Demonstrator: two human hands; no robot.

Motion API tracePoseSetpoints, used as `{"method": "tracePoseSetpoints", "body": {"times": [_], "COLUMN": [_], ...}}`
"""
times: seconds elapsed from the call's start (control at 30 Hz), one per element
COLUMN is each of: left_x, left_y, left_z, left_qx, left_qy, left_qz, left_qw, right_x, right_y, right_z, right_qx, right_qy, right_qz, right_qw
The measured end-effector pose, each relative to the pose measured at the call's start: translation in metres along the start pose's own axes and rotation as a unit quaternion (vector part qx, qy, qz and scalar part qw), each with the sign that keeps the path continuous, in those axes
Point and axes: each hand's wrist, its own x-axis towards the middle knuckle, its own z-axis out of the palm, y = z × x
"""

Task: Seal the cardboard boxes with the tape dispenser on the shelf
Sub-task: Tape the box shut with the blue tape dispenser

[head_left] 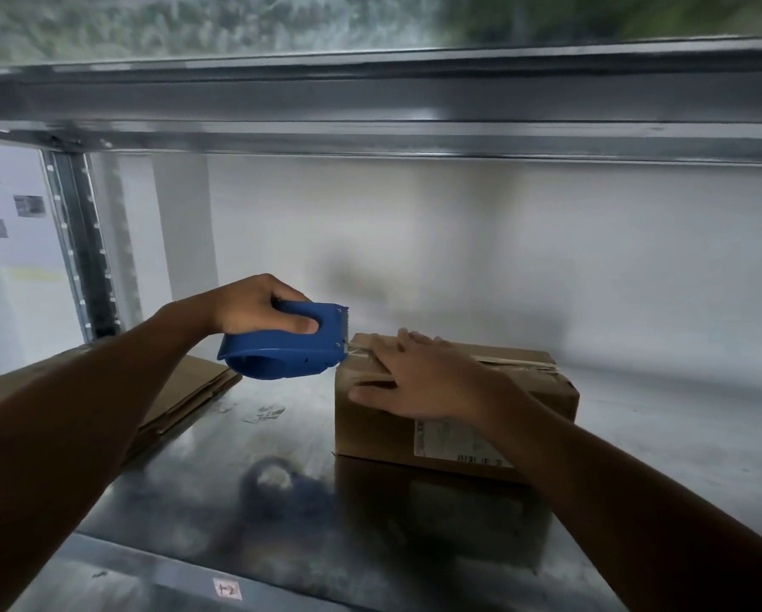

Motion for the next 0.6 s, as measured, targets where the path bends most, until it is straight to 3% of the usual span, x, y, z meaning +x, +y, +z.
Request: {"method": "tracePoseSetpoints", "body": {"times": [0.3,0.6], "left_x": [-0.009,-0.017], "left_y": [-0.011,-0.012], "left_z": [-0.012,-0.026], "left_qx": [-0.021,0.03], "left_qy": [0.006,-0.033], "left_qz": [0.018,-0.049], "left_qw": [1.0,0.998], "right_x": [0.01,0.008], "right_y": [0.008,0.007], "right_z": [0.01,0.01], "right_qx": [-0.022,-0.003], "right_qy": [0.02,0.024], "right_qz": [-0.001,0.006], "right_qw": [1.0,1.0]}}
